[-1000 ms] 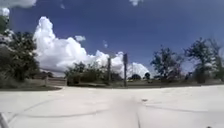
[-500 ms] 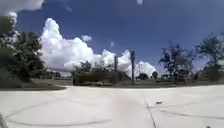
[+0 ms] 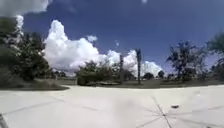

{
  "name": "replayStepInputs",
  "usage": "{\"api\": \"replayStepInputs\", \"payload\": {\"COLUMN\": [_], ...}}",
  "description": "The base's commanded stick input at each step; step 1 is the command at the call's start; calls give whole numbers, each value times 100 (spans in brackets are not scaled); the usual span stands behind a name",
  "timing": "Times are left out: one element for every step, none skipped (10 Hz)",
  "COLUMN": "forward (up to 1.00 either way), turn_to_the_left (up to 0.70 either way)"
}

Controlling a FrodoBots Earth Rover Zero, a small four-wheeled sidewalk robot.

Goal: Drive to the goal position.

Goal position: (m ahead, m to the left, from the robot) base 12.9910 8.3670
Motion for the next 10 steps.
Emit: {"api": "replayStepInputs", "payload": {"forward": [85, 85, 85, 85, 85, 85, 85, 85, 85, 85], "turn_to_the_left": [0, 0, 0, 0, 0, 0, 0, 0, 0, 0]}}
